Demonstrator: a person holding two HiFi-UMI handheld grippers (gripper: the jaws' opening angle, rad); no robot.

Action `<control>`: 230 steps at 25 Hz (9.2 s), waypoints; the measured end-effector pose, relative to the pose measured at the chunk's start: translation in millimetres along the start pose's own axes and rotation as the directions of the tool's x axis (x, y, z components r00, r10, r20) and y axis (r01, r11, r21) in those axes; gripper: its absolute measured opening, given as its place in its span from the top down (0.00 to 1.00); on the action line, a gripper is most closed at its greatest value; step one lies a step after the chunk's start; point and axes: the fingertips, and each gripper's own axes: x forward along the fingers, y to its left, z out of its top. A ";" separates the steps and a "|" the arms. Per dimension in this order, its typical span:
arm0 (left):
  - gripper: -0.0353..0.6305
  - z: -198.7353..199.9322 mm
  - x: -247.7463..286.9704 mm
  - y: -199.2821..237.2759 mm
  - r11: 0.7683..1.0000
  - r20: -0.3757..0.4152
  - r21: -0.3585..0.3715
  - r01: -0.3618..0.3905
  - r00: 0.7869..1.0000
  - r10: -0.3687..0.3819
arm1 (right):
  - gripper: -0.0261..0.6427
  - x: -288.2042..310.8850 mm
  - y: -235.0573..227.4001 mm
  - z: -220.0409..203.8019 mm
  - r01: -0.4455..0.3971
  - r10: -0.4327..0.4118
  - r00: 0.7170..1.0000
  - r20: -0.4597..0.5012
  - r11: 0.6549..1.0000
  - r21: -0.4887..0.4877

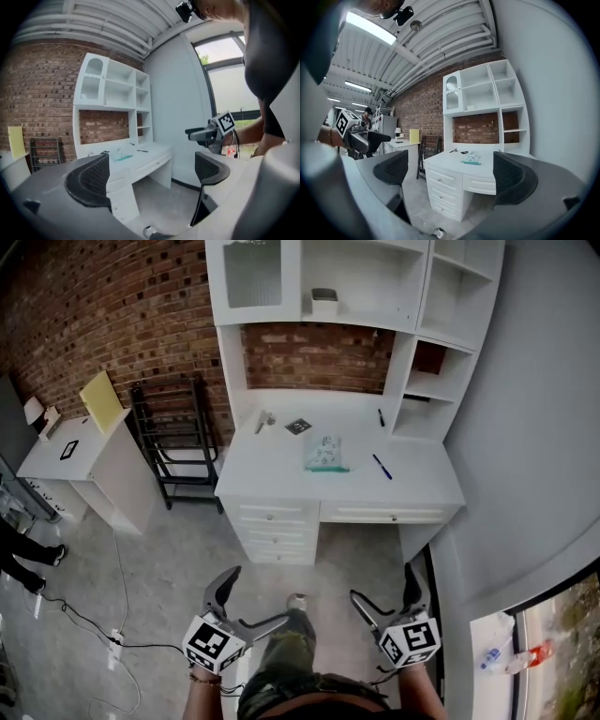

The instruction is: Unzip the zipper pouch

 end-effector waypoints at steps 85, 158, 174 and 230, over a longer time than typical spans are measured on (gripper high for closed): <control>0.88 -67.6 468.3 292.2 0.760 -0.346 -0.462 0.458 0.696 -0.629 | 0.30 437.4 -222.5 7.8 0.023 -0.006 0.996 -0.089 0.982 0.187; 0.94 142.2 369.5 279.0 0.701 0.259 -0.372 0.609 0.793 -0.551 | 0.66 448.2 -119.5 141.8 -0.708 0.628 0.694 0.352 0.511 0.487; 0.94 137.7 370.3 277.1 0.722 0.238 -0.363 0.589 0.808 -0.539 | 0.76 438.9 -134.3 150.6 -0.736 0.567 0.662 0.489 0.370 0.567; 0.94 125.2 339.8 288.9 0.764 0.216 -0.343 0.547 0.837 -0.503 | 0.95 453.9 -172.6 125.7 -0.526 0.465 0.850 0.246 0.745 0.410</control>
